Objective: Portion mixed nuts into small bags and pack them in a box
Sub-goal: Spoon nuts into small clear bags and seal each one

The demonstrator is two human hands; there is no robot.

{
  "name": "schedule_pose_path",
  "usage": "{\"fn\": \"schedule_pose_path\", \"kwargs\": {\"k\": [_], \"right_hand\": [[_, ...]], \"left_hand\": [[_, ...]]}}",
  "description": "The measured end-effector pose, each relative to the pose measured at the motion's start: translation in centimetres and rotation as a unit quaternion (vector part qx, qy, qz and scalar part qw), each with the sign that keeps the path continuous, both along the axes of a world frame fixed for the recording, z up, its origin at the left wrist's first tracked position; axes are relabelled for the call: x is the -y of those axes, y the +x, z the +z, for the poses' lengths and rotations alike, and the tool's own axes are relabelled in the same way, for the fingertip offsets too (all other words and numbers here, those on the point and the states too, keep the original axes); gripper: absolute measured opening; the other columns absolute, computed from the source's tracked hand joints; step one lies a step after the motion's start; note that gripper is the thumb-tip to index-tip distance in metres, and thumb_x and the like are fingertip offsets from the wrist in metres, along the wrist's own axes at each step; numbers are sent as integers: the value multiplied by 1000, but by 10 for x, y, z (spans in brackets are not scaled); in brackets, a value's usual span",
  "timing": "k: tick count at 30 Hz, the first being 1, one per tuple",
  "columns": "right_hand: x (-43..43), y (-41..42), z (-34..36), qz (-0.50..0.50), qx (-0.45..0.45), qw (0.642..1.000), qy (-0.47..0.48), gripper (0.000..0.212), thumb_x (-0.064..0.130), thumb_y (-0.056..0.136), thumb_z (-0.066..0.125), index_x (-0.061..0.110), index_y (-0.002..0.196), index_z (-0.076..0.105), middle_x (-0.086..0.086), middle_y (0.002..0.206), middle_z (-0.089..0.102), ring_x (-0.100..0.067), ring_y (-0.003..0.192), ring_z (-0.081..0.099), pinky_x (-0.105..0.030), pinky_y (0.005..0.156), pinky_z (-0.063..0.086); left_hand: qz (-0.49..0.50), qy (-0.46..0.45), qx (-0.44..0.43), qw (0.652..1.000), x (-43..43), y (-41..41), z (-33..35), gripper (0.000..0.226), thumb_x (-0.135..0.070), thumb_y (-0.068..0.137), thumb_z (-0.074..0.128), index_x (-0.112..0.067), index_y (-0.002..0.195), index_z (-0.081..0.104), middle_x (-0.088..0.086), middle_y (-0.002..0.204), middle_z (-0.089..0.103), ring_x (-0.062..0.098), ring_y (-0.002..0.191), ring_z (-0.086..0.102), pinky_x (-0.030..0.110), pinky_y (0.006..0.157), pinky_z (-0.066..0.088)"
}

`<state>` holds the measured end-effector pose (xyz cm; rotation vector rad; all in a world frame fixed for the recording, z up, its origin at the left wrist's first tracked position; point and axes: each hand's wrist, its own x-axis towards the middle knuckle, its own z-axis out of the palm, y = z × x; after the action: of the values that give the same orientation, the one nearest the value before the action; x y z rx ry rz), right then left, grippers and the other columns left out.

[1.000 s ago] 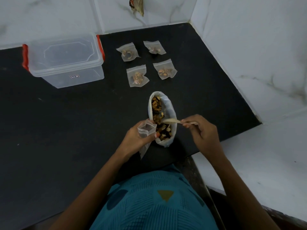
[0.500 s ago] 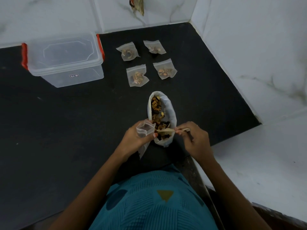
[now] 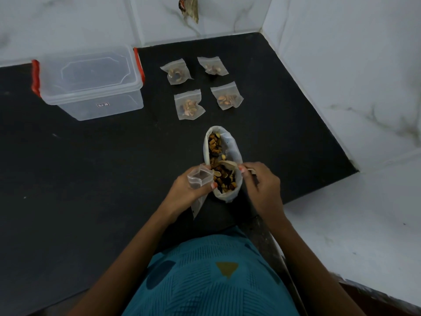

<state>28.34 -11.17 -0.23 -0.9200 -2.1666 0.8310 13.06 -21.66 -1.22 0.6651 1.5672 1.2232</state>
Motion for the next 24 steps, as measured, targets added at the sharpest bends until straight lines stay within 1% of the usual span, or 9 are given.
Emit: {"fn": "schedule_pose_path", "kwargs": {"k": [2, 4, 8, 12, 14, 16, 19, 21, 24], "right_hand": [[-1, 1, 3, -19, -22, 999, -19, 29, 18, 88, 46, -5, 95, 62, -8, 86, 62, 1, 82, 55, -3, 74, 42], [-5, 3, 5, -24, -17, 999, -12, 29, 18, 88, 45, -5, 96, 62, -9, 87, 62, 0, 81, 56, -6, 75, 44], [-7, 4, 2, -11, 22, 1000, 0, 34, 22, 88, 42, -6, 95, 61, -18, 86, 63, -19, 79, 58, -23, 73, 46], [-7, 3, 4, -32, 17, 999, -6, 21, 11, 89, 49, -4, 94, 62, -15, 85, 64, -15, 77, 59, -8, 71, 44], [-6, 4, 7, -29, 19, 999, 11, 26, 17, 90, 47, -4, 93, 62, -14, 84, 64, -17, 76, 60, -12, 71, 44], [-4, 5, 8, -10, 48, 997, 58, 29, 18, 89, 44, -4, 91, 62, -16, 82, 64, -23, 75, 61, -19, 72, 45], [-1, 4, 7, 16, 90, 992, 89, 29, 18, 88, 43, -4, 90, 63, -18, 82, 65, -26, 75, 62, -18, 74, 41], [0, 2, 8, -3, 76, 996, 54, 24, 15, 91, 46, -4, 90, 63, -14, 80, 64, -22, 74, 61, -20, 71, 44], [1, -2, 12, -58, 31, 998, -24, 13, 7, 92, 51, 2, 87, 62, 6, 72, 55, 1, 63, 55, -9, 61, 41]], "left_hand": [[-1, 2, 6, 1000, 0, 0, 0, 37, -16, 80, 68, -29, 113, 56, -17, 109, 60, -6, 101, 56, 11, 77, 46], [-6, 2, 11, 1000, 0, 0, 1, 36, -16, 81, 67, -32, 110, 56, -17, 110, 59, -5, 103, 55, 10, 77, 46], [-11, 1, 11, 1000, 0, 0, 2, 34, -16, 81, 67, -35, 107, 55, -19, 109, 58, -5, 103, 54, 12, 77, 45], [-9, 1, 5, 1000, 1, 0, 0, 36, -16, 81, 67, -30, 112, 56, -19, 109, 58, -7, 101, 55, 8, 76, 46], [-8, -5, 5, 1000, 0, -1, -1, 40, -17, 80, 68, -27, 117, 55, -17, 112, 58, -4, 104, 54, 12, 80, 45], [-6, -7, 10, 1000, 0, -1, -1, 42, -16, 80, 68, -25, 120, 55, -17, 113, 58, -2, 107, 54, 14, 83, 44], [-5, -5, 9, 1000, 0, -1, -2, 44, -16, 80, 68, -22, 122, 55, -13, 114, 60, 0, 107, 55, 14, 81, 46], [-5, -2, 11, 1000, 1, -1, -2, 44, -16, 80, 68, -20, 122, 55, -12, 114, 60, -1, 106, 56, 11, 79, 48], [-7, -1, 4, 1000, 0, -1, -3, 42, -16, 80, 68, -21, 120, 56, -12, 113, 61, 0, 106, 56, 11, 81, 48]]}}
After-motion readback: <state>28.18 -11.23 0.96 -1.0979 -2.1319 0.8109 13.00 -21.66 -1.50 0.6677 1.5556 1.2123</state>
